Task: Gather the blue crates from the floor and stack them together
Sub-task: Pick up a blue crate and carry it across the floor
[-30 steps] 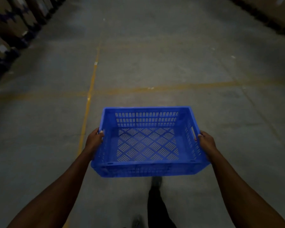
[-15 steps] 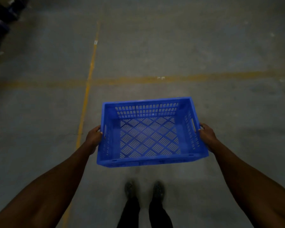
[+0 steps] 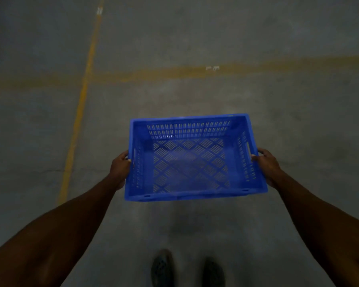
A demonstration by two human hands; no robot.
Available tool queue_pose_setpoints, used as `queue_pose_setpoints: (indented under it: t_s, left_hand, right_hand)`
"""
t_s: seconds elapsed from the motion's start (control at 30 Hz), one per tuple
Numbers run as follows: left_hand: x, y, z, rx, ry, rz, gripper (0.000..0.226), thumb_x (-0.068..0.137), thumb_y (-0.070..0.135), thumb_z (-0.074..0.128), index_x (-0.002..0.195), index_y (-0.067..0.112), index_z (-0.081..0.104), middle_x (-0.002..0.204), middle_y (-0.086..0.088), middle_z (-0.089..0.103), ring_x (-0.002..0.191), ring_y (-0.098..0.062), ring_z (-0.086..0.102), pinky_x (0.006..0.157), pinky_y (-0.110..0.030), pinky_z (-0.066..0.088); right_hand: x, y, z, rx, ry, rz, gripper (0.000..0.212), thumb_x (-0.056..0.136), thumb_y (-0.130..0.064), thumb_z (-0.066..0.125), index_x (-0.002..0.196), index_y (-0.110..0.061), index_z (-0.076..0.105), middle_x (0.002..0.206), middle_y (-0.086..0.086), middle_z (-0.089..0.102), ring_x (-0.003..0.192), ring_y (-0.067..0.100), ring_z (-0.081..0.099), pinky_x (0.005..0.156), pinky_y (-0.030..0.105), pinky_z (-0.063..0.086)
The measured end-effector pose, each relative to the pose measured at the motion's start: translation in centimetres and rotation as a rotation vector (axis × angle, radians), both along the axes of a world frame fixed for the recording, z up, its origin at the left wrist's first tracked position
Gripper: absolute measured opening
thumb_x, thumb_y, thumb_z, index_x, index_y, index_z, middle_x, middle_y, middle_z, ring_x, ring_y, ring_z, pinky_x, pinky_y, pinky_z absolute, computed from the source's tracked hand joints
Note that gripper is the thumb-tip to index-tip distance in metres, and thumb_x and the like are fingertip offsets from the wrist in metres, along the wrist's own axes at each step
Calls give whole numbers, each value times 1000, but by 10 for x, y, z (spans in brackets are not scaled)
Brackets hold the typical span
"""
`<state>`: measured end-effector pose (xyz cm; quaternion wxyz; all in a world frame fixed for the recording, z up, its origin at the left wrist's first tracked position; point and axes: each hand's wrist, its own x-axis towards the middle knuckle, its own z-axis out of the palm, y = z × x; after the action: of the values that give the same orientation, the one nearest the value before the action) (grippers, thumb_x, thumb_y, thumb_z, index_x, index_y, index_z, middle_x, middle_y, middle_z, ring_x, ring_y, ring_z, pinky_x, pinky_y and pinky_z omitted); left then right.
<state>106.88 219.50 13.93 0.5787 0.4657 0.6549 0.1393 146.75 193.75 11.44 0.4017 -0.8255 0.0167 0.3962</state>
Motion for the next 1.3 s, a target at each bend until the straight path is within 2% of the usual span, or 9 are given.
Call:
queue_pose_setpoints:
  t_s: [0.13,0.3,0.43,0.63,0.8,0.97,1.1,1.2,1.3]
  left_hand:
    - [6,13,-77,-8,-8,3,50,90,-11,48,120,25,65,102,-8,73,74,-28,71,58,-38,63]
    - [7,23,-140,7,-19,-16,42,94,-4,52,110,31,68,105,-9,74,80,-28,72,67,-43,64]
    - [9,27,-162,14,-42,-37,40,96,-1,55,120,27,67,104,-6,74,84,-31,73,72,-46,63]
    - [5,30,-183,-4,20,-80,52,93,-8,48,136,19,60,115,-12,72,96,-36,72,79,-54,61]
    - [-6,22,-198,-21,56,-89,49,89,-16,50,128,12,55,118,-21,67,89,-31,70,69,-43,59]
    - [-1,21,-199,12,122,-136,51,91,-7,52,135,19,53,118,-17,67,101,-37,69,85,-58,58]
    - [13,14,-177,52,178,-231,36,93,19,60,129,24,52,122,-4,66,100,-29,69,87,-54,59]
    - [26,-1,-143,209,212,-319,44,100,22,57,142,12,46,134,-13,59,120,-35,61,92,-39,50]
    - [37,-15,-90,316,235,-378,48,104,16,52,148,3,41,147,-20,50,133,-35,49,89,-19,30]
  right_hand:
    - [12,17,-79,17,-8,-19,43,79,-19,64,119,-34,59,113,10,70,94,33,70,83,58,57]
    - [13,28,-130,14,-28,-4,46,87,-12,61,129,-30,56,114,13,68,95,35,69,82,59,56]
    - [9,27,-150,-9,-46,19,46,91,-9,58,133,-27,53,113,14,66,92,35,68,81,56,58]
    - [9,26,-171,-21,-46,3,45,89,-11,59,129,-32,54,116,13,66,89,32,68,76,54,59]
    - [4,26,-178,-45,-73,35,44,91,-12,59,131,-28,51,118,13,64,91,33,68,77,56,58]
    - [-1,25,-176,-77,-47,110,54,89,-11,61,139,-23,42,116,12,63,90,31,66,80,52,58]
    - [-5,31,-163,-81,-22,170,55,91,-20,64,140,-17,39,124,14,61,87,30,66,75,45,57]
    - [-13,36,-141,-104,-113,281,59,91,-26,65,143,-18,37,134,13,57,107,35,64,89,48,54]
    - [-21,40,-100,-140,-208,444,74,93,-35,62,154,-17,25,154,10,39,135,33,46,107,46,42]
